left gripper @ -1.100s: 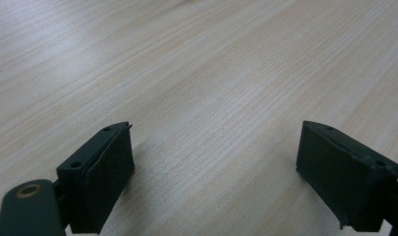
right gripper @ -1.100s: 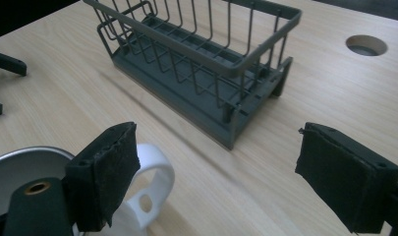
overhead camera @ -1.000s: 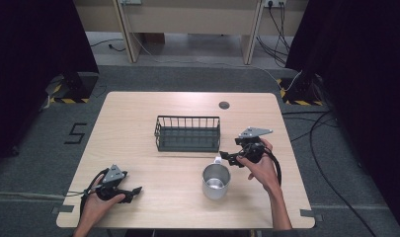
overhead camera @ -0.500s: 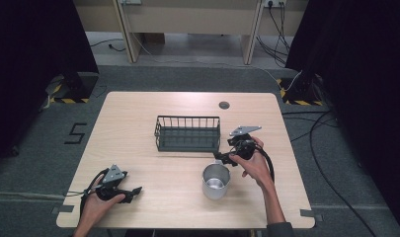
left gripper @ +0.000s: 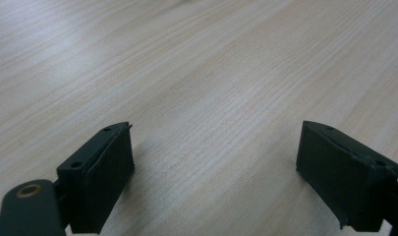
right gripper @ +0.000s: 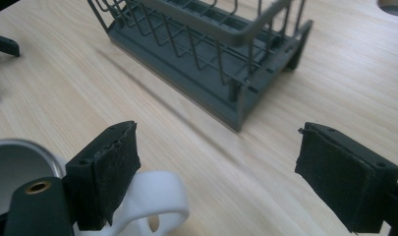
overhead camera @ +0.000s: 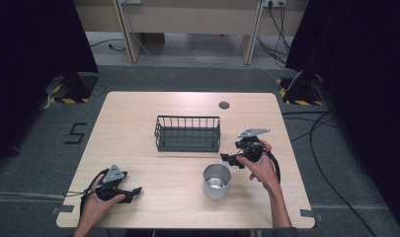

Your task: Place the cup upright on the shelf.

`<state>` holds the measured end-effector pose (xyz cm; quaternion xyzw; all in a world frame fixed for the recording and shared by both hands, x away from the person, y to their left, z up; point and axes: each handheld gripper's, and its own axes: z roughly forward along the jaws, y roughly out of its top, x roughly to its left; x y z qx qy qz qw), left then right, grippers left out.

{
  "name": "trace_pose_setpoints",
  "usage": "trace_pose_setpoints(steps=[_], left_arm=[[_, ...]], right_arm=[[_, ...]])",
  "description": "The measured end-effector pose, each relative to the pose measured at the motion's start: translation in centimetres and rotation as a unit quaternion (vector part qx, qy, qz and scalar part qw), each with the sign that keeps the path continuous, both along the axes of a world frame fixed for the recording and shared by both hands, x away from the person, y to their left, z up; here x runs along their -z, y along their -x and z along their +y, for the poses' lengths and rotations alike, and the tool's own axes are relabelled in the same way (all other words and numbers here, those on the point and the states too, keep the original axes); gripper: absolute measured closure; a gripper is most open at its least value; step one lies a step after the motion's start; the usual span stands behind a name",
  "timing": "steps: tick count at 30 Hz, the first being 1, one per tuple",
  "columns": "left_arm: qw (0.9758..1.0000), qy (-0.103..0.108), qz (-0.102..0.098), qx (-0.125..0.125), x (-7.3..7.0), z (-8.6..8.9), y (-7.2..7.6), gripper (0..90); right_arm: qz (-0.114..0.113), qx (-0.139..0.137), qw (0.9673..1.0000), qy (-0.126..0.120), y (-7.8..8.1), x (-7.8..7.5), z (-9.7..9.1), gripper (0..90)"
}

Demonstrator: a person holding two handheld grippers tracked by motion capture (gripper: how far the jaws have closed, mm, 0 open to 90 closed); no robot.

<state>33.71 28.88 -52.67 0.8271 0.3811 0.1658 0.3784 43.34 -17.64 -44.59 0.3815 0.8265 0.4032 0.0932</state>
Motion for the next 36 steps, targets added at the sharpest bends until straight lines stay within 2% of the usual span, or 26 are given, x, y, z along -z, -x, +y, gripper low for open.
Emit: trace_pose_setpoints(steps=[3, 13, 20, 25, 29, 33, 35, 36], left_arm=[[1.0000, 0.001, 0.001, -0.001, 0.0, 0.0, 0.0, 13.2], [1.0000, 0.001, 0.001, 0.000, 0.0, 0.0, 0.0, 13.2], [1.0000, 0.001, 0.001, -0.001, 0.0, 0.0, 0.0, 13.2], [1.0000, 0.001, 0.001, 0.000, 0.0, 0.0, 0.0, 13.2], [1.0000, 0.001, 0.001, -0.001, 0.0, 0.0, 0.0, 13.2], [1.0000, 0.001, 0.001, -0.001, 0.0, 0.0, 0.0, 13.2], [1.0000, 0.001, 0.001, 0.000, 0.0, 0.0, 0.0, 13.2], [1.0000, 0.001, 0.001, 0.000, 0.0, 0.0, 0.0, 13.2]], right_arm=[[-0.008, 0.019, 0.9998, 0.002, 1.0, 0.1, -1.5, 16.3], [-0.030, 0.042, 0.9987, -0.005, 3.8, 0.4, -3.9, 17.9], [-0.042, 0.051, 0.9978, -0.005, 5.2, 0.5, -4.9, 18.3], [-0.055, 0.072, 0.9958, -0.012, 6.3, 0.9, -5.8, 18.8], [-0.057, 0.073, 0.9957, -0.014, 6.8, 0.9, -5.9, 18.8], [-0.067, 0.076, 0.9948, -0.012, 7.3, 0.7, -6.0, 17.9], [-0.084, 0.083, 0.9927, -0.026, 7.8, 0.4, -6.0, 17.5], [-0.084, 0.083, 0.9927, -0.026, 7.8, 0.4, -6.0, 17.5]])
